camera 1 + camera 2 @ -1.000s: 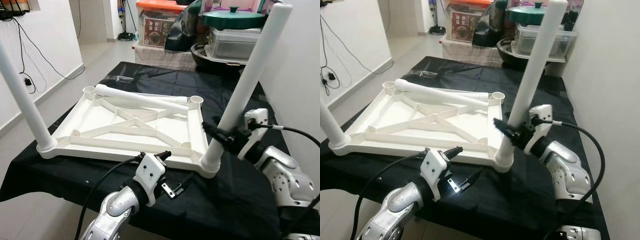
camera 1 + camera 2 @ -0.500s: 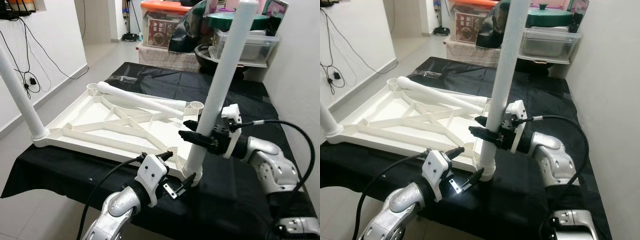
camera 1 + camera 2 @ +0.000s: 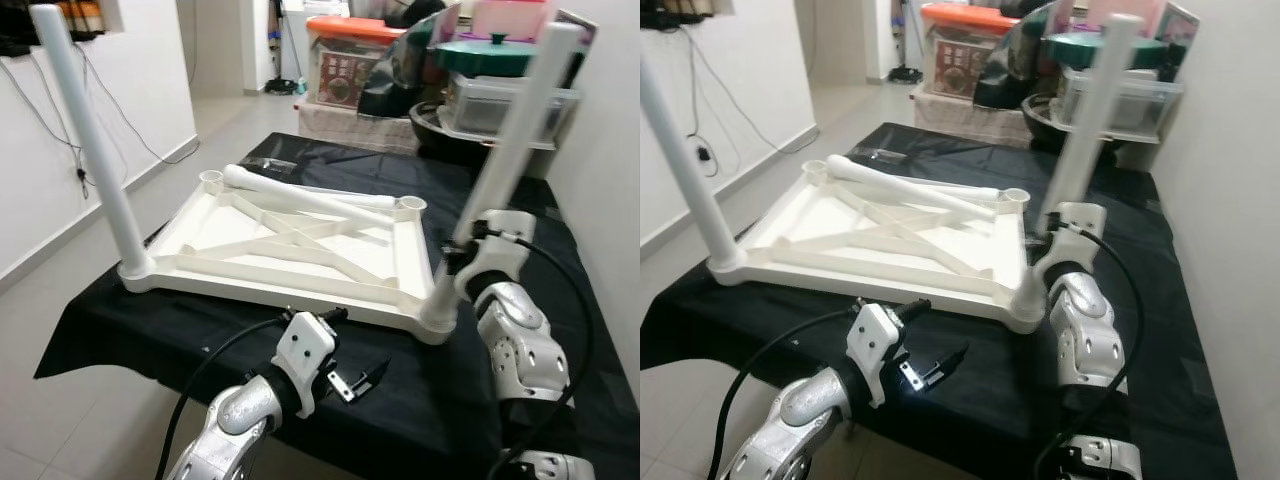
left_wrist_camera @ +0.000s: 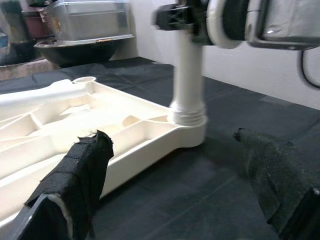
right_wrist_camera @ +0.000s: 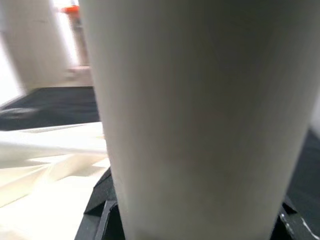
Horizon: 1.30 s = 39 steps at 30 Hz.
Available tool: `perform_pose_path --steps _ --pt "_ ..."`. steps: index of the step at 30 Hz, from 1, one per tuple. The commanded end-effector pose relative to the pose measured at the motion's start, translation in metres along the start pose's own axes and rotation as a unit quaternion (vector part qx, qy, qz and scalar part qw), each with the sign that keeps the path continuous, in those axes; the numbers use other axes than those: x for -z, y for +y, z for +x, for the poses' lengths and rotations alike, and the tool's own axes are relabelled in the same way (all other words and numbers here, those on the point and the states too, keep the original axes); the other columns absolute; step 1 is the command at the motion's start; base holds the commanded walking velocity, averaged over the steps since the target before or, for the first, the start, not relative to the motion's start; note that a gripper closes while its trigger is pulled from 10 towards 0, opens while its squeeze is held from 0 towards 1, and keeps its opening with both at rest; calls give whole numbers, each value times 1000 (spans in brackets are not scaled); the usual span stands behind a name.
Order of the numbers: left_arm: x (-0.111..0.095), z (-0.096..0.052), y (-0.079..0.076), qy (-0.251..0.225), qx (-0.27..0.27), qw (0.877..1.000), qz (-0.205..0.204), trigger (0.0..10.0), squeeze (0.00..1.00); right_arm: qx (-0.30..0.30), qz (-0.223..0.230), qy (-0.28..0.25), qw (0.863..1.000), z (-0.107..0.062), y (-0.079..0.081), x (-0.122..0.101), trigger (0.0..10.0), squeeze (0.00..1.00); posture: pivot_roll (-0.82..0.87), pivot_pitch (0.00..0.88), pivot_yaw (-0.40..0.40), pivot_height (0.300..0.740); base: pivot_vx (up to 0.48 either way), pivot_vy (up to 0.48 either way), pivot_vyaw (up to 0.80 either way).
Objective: Building children table
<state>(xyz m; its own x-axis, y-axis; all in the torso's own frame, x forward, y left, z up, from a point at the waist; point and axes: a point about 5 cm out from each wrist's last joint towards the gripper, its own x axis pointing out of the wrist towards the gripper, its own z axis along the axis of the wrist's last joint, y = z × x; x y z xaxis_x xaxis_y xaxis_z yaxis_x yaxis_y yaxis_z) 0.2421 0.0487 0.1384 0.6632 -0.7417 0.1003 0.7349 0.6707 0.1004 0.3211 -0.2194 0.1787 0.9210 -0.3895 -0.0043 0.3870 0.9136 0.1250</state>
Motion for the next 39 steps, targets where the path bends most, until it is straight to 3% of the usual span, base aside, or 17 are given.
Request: perform_pose_path --steps 1,9,10,13,14,15,16,22,24,27,29,30,33,34,35,37,39 --pt "2 0 -1 0 4 1000 -1 10000 0 112 7 48 992 -8 -30 21 0 0 77 0 -66 740 0 0 0" --pt "2 0 -1 1 3 1000 0 10000 0 165 32 48 985 -21 -17 23 0 0 76 0 -67 740 0 0 0" --pt "3 0 -1 1 2 1000 1 10000 0 140 37 35 989 -20 -4 22 10000 1000 79 0 -71 740 0 0 0" --pt "3 0 -1 1 3 1000 1 10000 0 92 41 12 995 -15 7 20 10000 1000 79 0 -71 740 0 0 0" --pt "3 -1 -1 2 3 1000 1 10000 0 45 44 -18 998 -10 11 17 10000 796 79 0 -71 740 0 0 0" --pt "3 -1 -1 2 3 1000 1 10000 0 45 44 -18 998 -10 11 17 10000 796 79 0 -71 740 0 0 0" --pt "4 0 -1 2 3 1000 1 10000 0 -16 60 -42 997 -5 12 13 10000 0 78 0 -72 740 0 0 0" --pt "4 1 0 3 5 1000 1 10000 0 -268 90 -23 959 0 6 1 10000 0 75 0 -67 740 0 0 0" --pt "4 1 0 3 5 1000 2 10000 0 -392 82 4 916 -8 2 -6 10000 0 78 0 -65 740 0 0 0" --pt "4 1 1 3 5 1000 2 10000 0 -431 78 13 899 -11 0 -8 10000 0 78 0 -65 740 0 0 0" --pt "4 2 1 3 5 1000 3 10000 0 -486 66 27 871 -15 1 -10 10000 0 81 0 -65 740 0 0 0" --pt "3 2 1 2 5 1000 4 10000 0 -535 51 39 842 -18 3 -10 10000 0 86 0 -67 740 0 0 0" --pt "3 2 1 2 4 1000 5 10000 0 -577 36 53 814 -21 6 -9 10000 0 86 0 -67 740 0 0 0" --pt "3 2 1 1 2 1000 5 10000 0 -618 28 64 783 -23 9 -8 10000 0 86 0 -67 740 0 0 0" --pt "3 2 1 1 2 1000 5 10000 0 -618 28 64 783 -23 9 -8 10000 0 86 0 -67 740 0 0 0" --pt "2 2 1 1 2 1000 6 10000 0 -667 13 70 741 -23 19 -11 10000 0 100 0 -72 740 0 0 0" --pt "2 2 1 1 2 1000 6 10000 0 -680 9 70 730 -24 22 -12 10000 0 100 0 -72 740 0 0 0"
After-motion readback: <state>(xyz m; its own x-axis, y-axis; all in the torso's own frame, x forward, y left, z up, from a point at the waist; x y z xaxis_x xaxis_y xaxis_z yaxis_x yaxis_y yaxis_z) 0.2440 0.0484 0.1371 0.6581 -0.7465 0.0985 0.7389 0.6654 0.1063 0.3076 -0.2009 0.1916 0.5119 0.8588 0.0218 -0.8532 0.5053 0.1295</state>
